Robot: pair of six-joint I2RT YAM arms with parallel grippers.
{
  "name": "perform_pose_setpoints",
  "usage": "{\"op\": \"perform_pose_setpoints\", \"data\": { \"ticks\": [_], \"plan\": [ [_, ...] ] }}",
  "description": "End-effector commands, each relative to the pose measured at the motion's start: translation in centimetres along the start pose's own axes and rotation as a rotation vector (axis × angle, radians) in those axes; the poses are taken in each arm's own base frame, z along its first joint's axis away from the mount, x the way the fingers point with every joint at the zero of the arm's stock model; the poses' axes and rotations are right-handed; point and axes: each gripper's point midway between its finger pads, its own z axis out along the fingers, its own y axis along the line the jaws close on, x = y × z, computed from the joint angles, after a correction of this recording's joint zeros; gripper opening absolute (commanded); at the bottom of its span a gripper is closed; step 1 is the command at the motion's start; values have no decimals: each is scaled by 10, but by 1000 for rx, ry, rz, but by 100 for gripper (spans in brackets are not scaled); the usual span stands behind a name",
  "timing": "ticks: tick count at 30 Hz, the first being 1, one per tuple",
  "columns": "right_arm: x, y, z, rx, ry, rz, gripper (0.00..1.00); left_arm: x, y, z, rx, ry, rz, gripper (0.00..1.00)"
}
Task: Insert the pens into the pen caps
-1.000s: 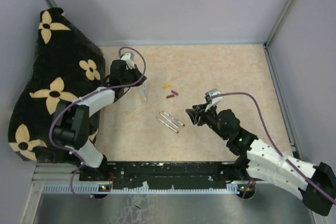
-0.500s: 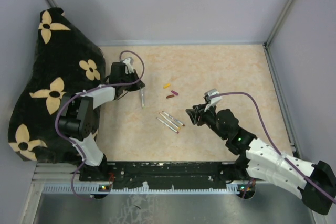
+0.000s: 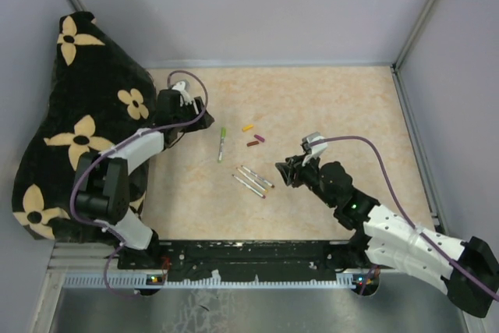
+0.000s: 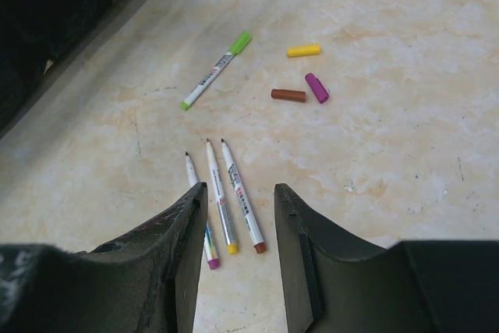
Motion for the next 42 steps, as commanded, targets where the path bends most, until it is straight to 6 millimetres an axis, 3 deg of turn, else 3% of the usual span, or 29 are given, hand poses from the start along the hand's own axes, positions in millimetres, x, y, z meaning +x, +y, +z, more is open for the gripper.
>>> {"op": "perform_pose_setpoints", "data": {
  "ticks": [1, 4, 5, 13, 17, 27, 36, 42],
  "plan": [
    [-8, 1, 8, 14, -6, -13, 40, -28, -9, -40, 2, -121, 12, 75],
    [3, 0, 17, 30, 59, -37, 40, -35, -28, -72, 94, -209, 12, 98],
    [7, 0, 20, 33, 83, -46, 41, -33, -32, -81, 124, -231, 13, 99],
    [30, 1, 47, 42, 233, -121, 41, -4, -67, -138, 344, -330, 10, 100],
    [39, 9, 62, 11, 293, -138, 42, 10, -82, -154, 411, -341, 18, 100],
    [52, 16, 82, -5, 374, -144, 44, 41, -102, -153, 459, -291, 52, 100],
    [81, 14, 85, -8, 488, -149, 43, 49, -111, -145, 461, -269, 61, 98],
    [90, 12, 85, -1, 517, -155, 44, 51, -112, -143, 455, -265, 65, 98]
  ]
}}
